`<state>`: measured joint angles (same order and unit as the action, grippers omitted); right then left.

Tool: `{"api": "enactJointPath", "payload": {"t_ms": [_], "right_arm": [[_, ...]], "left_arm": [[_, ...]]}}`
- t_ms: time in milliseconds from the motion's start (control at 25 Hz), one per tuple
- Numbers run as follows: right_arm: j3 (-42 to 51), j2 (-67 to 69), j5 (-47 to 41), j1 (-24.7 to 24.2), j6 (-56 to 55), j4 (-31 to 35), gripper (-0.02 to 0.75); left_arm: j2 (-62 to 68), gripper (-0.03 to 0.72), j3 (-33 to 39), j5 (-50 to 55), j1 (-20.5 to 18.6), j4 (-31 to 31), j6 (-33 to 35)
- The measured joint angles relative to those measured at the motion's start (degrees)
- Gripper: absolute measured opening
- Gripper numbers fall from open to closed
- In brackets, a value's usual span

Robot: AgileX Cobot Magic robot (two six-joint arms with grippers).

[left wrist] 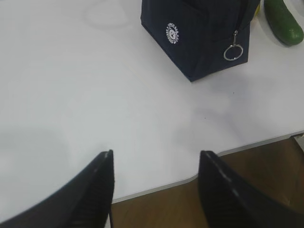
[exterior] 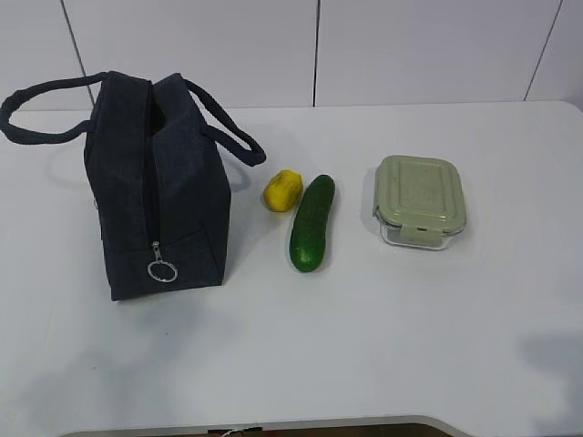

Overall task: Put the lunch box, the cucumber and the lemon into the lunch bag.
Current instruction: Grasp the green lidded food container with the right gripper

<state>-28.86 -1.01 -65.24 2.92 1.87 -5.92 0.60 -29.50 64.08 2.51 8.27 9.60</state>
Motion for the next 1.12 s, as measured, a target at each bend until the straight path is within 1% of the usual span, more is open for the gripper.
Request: {"api": "enactJointPath", "payload": {"t_ms": [80,200,680,760,800,880,960,1120], "right_arm": [[0.0,0.0,0.0,0.0,0.0,0.0,0.281],[0.0,0.0,0.0,0.0,0.0,0.0,0.281],[0.0,0.0,0.0,0.0,0.0,0.0,0.288],[0.0,0.0,0.0,0.0,0.0,0.1,0.328],[0.0,0.0,0.0,0.0,0.0,0.3,0.358],[0.0,0.0,0.0,0.0,0.0,0.6,0.446],[0.0,0.0,0.0,0.0,0.0,0.6,0.494],[0.0,0.0,0.1,0.0,0.0,0.6,0.522]], "left_arm": [[0.0,0.469,0.0,0.0,0.0,0.0,0.0],[0.0,0.48,0.0,0.0,0.0,0.0,0.0],[0.0,0.481,0.0,0.0,0.0,0.0,0.0],[0.0,0.481,0.0,0.0,0.0,0.0,0.0],[0.0,0.481,0.0,0.0,0.0,0.0,0.0],[0.0,0.481,0.0,0.0,0.0,0.0,0.0],[0.0,0.481,0.0,0.0,0.0,0.0,0.0],[0.0,0.482,0.0,0.0,0.0,0.0,0.0]]}}
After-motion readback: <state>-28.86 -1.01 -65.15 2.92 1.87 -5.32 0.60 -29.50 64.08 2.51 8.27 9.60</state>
